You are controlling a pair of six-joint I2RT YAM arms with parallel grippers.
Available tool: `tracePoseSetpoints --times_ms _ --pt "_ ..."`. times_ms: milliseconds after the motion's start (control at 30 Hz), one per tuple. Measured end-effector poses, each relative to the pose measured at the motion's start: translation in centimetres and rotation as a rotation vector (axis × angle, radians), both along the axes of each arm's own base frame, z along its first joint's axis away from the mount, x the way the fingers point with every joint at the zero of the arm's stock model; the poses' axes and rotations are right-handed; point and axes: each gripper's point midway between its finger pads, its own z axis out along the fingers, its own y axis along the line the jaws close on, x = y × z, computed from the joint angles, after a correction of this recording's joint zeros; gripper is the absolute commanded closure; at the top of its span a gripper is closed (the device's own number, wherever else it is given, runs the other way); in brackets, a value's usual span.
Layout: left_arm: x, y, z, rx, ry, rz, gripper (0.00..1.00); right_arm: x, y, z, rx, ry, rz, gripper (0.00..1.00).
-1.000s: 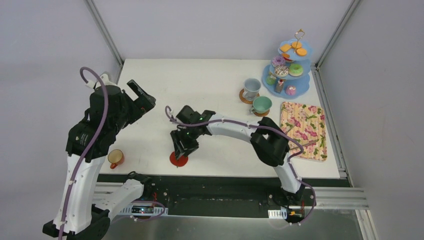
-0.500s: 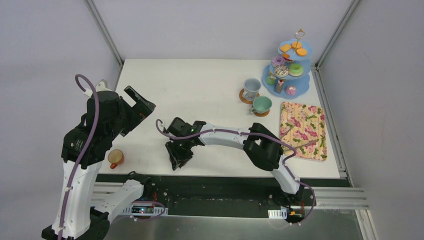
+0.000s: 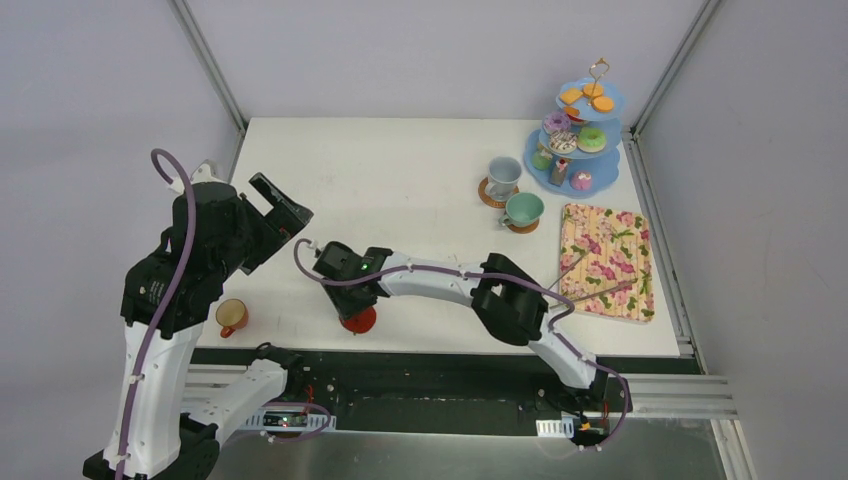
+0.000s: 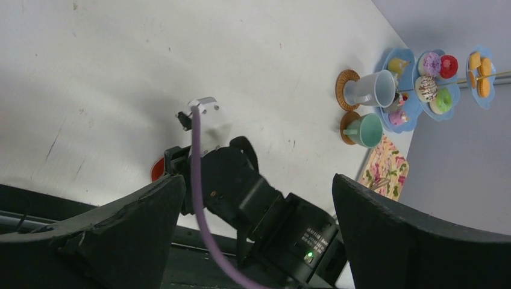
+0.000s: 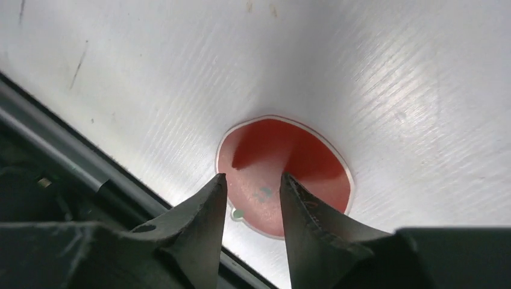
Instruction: Serve the afternoon tea
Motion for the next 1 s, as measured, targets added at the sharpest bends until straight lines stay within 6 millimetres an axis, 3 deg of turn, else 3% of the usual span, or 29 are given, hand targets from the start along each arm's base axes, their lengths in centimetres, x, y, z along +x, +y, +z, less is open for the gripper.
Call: tracePoseSetpoints --times_ms 167,300,467,600,733,1000 --pt "0.4 0.0 1.3 0.005 -0.026 -0.001 0.03 0.9 0.0 -0.2 -0.070 -0.181 0.035 0.49" --pt "0.7 0.6 3.5 0.025 -0.083 0.013 0.02 0.8 -0.2 -0.4 -0.109 -0.267 0.095 0.40" --pt "0.5 1.8 5.7 0.059 -0.149 0.049 0.01 0.4 -0.2 -0.6 -0.115 -0.301 0.168 0.31" --pt "0.4 2.4 6.0 0.085 -0.164 0.066 0.00 0.1 -0.2 -0.5 -0.105 -0.304 0.208 0.26" --pt "0.5 2.7 6.0 0.104 -0.164 0.079 0.00 -0.1 -0.2 -0.6 -0.112 -0.316 0.234 0.26" --pt "0.8 2.8 5.8 0.132 -0.155 0.067 0.00 0.7 -0.7 -0.8 -0.125 -0.361 0.190 0.43"
